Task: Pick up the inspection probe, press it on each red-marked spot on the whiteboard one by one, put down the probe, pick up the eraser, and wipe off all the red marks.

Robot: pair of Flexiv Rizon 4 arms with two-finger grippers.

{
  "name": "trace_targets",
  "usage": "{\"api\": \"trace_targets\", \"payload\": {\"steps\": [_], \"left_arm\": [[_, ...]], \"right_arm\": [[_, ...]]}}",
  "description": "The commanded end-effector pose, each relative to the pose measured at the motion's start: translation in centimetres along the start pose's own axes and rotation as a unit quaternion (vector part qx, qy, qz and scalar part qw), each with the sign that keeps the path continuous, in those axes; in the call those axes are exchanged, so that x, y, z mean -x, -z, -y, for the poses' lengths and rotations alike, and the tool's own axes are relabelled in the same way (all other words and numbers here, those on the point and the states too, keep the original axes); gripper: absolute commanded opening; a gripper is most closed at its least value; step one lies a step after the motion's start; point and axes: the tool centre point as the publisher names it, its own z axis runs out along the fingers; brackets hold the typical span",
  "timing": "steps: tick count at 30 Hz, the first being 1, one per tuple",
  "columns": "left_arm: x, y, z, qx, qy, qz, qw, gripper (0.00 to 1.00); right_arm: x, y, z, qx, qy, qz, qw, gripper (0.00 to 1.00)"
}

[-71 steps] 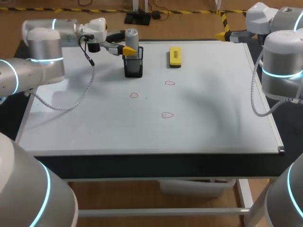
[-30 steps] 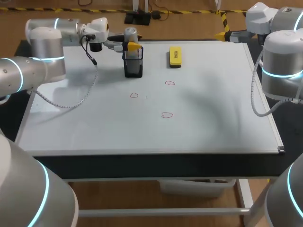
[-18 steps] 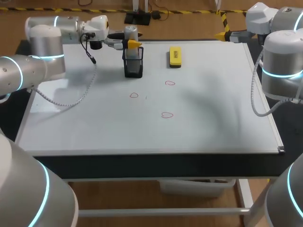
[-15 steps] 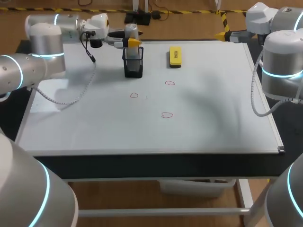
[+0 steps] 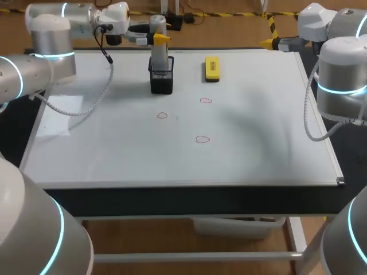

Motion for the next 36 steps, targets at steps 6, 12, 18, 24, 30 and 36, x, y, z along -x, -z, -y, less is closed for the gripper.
{"api": "trace_targets", "payload": {"steps": [6, 12, 18, 24, 30, 36], "left_arm": [[-1.1, 0.6, 2.7, 0.004, -0.012, 0.020, 1.000, 0.00], [-1.1, 0.7, 3.9, 0.000, -0.020, 0.017, 1.000, 0.00], [-1.2, 0.8, 4.7, -0.006, -0.025, 0.016, 1.000, 0.00], [-1.8, 1.8, 5.6, -0.010, -0.032, 0.026, 0.999, 0.00], [-2.4, 4.1, 5.8, -0.006, -0.038, 0.049, 0.998, 0.00], [-3.3, 7.0, 5.6, -0.001, -0.037, 0.082, 0.996, 0.00]], "right_arm": [[0.0, 0.0, 0.0, -0.001, 0.000, -0.001, 1.000, 1.00], [0.0, 0.0, 0.0, -0.001, 0.000, -0.001, 1.000, 1.00], [0.0, 0.0, 0.0, -0.001, 0.000, -0.001, 1.000, 1.00], [0.0, 0.0, 0.0, -0.001, 0.000, -0.001, 1.000, 1.00], [0.0, 0.0, 0.0, -0.001, 0.000, -0.001, 1.000, 1.00], [0.0, 0.0, 0.0, -0.001, 0.000, -0.001, 1.000, 1.00]]}}
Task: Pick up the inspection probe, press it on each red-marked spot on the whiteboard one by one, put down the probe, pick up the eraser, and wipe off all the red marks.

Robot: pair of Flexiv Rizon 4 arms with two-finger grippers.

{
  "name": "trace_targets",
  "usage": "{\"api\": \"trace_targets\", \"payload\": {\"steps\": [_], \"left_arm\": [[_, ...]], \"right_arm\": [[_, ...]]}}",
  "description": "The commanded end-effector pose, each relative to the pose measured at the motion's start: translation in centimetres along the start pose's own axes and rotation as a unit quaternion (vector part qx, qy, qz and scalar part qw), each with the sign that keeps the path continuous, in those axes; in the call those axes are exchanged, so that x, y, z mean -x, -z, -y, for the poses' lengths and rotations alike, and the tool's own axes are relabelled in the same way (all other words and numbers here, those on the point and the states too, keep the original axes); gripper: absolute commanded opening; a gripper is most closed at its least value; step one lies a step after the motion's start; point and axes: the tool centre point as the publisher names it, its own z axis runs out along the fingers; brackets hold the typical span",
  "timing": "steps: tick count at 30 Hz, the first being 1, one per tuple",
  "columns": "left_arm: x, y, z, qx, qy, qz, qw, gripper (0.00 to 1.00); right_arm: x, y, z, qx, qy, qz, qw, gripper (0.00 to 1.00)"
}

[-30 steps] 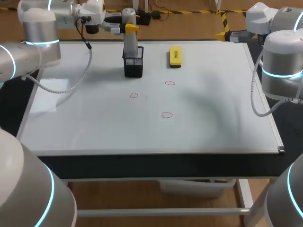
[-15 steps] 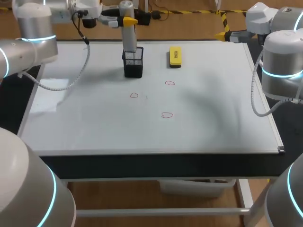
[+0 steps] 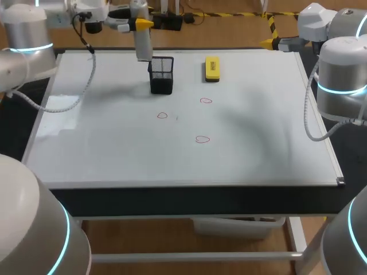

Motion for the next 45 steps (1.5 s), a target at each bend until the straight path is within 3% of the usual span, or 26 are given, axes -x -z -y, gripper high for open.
{"api": "trace_targets", "payload": {"steps": [1, 21, 45], "left_arm": [[-1.9, 2.2, 0.5, 0.005, -0.001, 0.046, 0.999, 0.00], [-3.6, 10.7, -1.0, 0.008, 0.006, 0.129, 0.992, 0.00], [-4.0, 13.5, -2.1, 0.029, 0.008, 0.160, 0.987, 0.00]], "right_arm": [[0.0, 0.0, 0.0, -0.001, 0.000, -0.001, 1.000, 1.00], [0.0, 0.0, 0.0, -0.001, 0.000, -0.001, 1.000, 1.00], [0.0, 0.0, 0.0, -0.001, 0.000, -0.001, 1.000, 1.00]]}}
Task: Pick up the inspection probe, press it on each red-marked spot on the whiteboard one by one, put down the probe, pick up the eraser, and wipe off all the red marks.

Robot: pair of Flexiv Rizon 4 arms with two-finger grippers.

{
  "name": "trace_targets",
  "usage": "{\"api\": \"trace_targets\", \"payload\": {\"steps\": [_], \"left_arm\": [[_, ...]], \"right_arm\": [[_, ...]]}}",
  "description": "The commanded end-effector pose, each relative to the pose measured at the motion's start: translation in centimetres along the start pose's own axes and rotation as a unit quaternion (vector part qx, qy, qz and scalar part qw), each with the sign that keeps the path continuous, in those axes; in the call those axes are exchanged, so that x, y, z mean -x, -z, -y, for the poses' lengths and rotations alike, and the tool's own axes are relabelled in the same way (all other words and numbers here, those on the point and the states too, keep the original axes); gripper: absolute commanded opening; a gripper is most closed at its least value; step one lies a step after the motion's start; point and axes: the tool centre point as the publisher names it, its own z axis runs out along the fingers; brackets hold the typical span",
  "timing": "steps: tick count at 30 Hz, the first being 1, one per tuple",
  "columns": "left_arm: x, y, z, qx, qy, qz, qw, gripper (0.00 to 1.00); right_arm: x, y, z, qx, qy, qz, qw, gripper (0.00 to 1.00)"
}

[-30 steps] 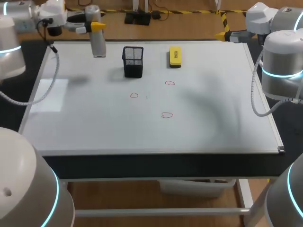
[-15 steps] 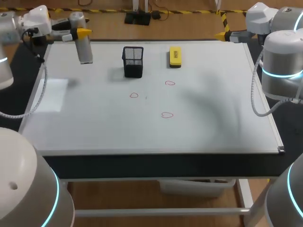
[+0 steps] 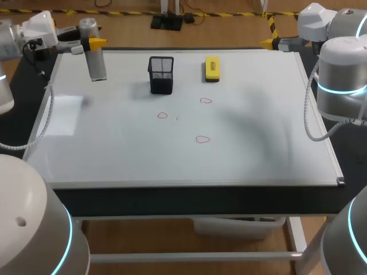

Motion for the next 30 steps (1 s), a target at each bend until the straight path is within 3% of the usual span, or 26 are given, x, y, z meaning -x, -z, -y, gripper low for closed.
{"api": "trace_targets", "payload": {"steps": [1, 22, 30], "left_arm": [[-0.4, 0.1, 0.3, 0.004, -0.001, 0.007, 1.000, 0.00], [-0.4, 0.1, 0.3, 0.004, -0.001, 0.007, 1.000, 0.00], [-0.4, 0.1, 0.3, 0.004, -0.001, 0.007, 1.000, 0.00]], "right_arm": [[0.0, 0.0, 0.0, -0.001, 0.000, -0.001, 1.000, 1.00], [0.0, 0.0, 0.0, -0.001, 0.000, -0.001, 1.000, 1.00], [0.7, -1.8, 1.3, -0.026, 0.012, -0.098, 0.995, 1.00]]}}
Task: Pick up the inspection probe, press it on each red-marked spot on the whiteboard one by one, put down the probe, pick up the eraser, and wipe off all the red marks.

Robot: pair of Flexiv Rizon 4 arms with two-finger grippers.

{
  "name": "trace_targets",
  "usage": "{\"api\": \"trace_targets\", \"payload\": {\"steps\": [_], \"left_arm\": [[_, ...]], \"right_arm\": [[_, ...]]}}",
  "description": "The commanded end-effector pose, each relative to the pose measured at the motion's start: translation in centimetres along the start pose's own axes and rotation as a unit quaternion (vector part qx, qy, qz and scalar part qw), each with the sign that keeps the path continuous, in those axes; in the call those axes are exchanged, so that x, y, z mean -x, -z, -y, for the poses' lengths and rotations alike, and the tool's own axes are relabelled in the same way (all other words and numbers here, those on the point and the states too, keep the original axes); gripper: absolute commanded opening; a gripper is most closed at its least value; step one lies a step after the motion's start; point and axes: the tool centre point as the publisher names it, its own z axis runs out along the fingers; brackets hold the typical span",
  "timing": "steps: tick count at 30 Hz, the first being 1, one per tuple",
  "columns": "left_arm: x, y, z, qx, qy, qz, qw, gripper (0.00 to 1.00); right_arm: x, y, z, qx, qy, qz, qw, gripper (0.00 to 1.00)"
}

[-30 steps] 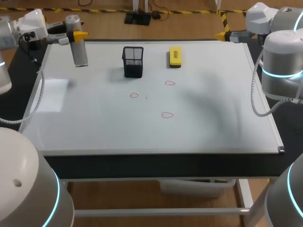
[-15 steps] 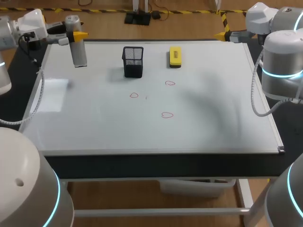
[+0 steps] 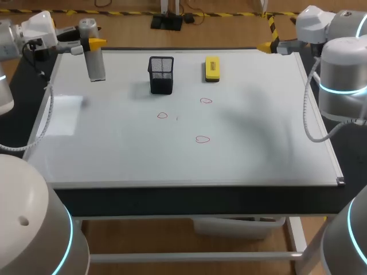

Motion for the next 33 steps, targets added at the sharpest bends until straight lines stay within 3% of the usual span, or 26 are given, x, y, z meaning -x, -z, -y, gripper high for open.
{"api": "trace_targets", "payload": {"steps": [1, 11, 18, 26, 33], "left_arm": [[-0.1, 0.0, 0.1, 0.000, -0.001, 0.001, 1.000, 0.00], [-0.1, 0.0, 0.1, 0.000, -0.001, 0.001, 1.000, 0.00], [-0.1, 0.0, 0.1, 0.000, -0.001, 0.001, 1.000, 0.00], [-0.1, 0.0, 0.1, 0.000, -0.001, 0.001, 1.000, 0.00], [-0.1, 0.0, 0.1, 0.000, -0.001, 0.001, 1.000, 0.00]], "right_arm": [[2.1, -1.1, 0.1, -0.025, 0.006, -0.069, 0.997, 1.00], [3.8, -4.4, 1.2, -0.094, 0.039, -0.182, 0.978, 1.00], [4.2, -6.8, 1.9, -0.114, 0.046, -0.250, 0.960, 1.00], [4.4, -9.3, 2.3, -0.151, 0.085, -0.342, 0.924, 1.00], [3.8, -11.3, 2.5, -0.199, 0.137, -0.411, 0.879, 1.00]]}}
